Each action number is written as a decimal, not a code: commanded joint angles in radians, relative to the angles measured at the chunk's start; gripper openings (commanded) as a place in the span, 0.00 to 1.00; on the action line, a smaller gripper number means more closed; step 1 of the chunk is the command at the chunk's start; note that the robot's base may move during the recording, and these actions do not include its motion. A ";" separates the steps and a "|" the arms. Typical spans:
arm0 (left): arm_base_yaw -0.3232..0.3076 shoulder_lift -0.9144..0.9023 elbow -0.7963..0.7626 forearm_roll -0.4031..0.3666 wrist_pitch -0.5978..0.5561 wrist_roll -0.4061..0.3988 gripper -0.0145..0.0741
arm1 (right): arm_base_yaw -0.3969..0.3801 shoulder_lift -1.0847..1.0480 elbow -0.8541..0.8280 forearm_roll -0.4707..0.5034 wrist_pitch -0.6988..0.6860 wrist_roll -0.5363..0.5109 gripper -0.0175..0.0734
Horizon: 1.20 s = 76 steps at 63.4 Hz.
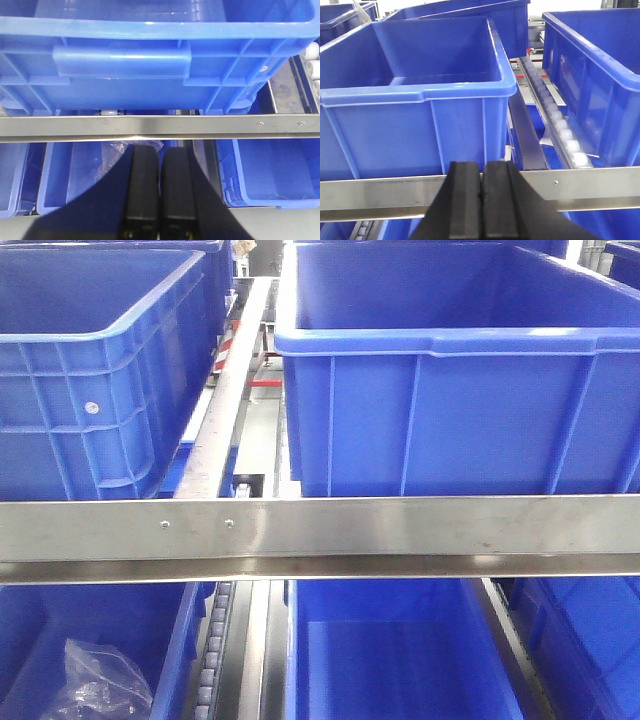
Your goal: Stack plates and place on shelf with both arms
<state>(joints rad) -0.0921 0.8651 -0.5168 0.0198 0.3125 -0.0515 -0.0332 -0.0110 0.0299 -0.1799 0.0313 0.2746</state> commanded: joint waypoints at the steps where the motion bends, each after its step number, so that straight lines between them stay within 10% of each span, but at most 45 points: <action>1: -0.004 -0.006 -0.025 -0.003 -0.074 -0.005 0.26 | -0.004 -0.019 -0.001 -0.002 -0.097 -0.003 0.22; 36: -0.004 -0.006 -0.025 -0.003 -0.074 -0.005 0.26 | -0.004 -0.019 -0.001 -0.002 -0.097 -0.003 0.22; 42: -0.004 -0.022 -0.023 0.090 -0.074 0.006 0.26 | -0.004 -0.019 -0.001 -0.002 -0.097 -0.003 0.22; 76: -0.005 -0.708 0.405 -0.020 -0.287 0.006 0.26 | -0.005 -0.019 -0.001 -0.002 -0.095 -0.003 0.22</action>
<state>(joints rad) -0.0921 0.2189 -0.1289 0.0104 0.1252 -0.0435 -0.0354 -0.0110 0.0299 -0.1799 0.0313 0.2746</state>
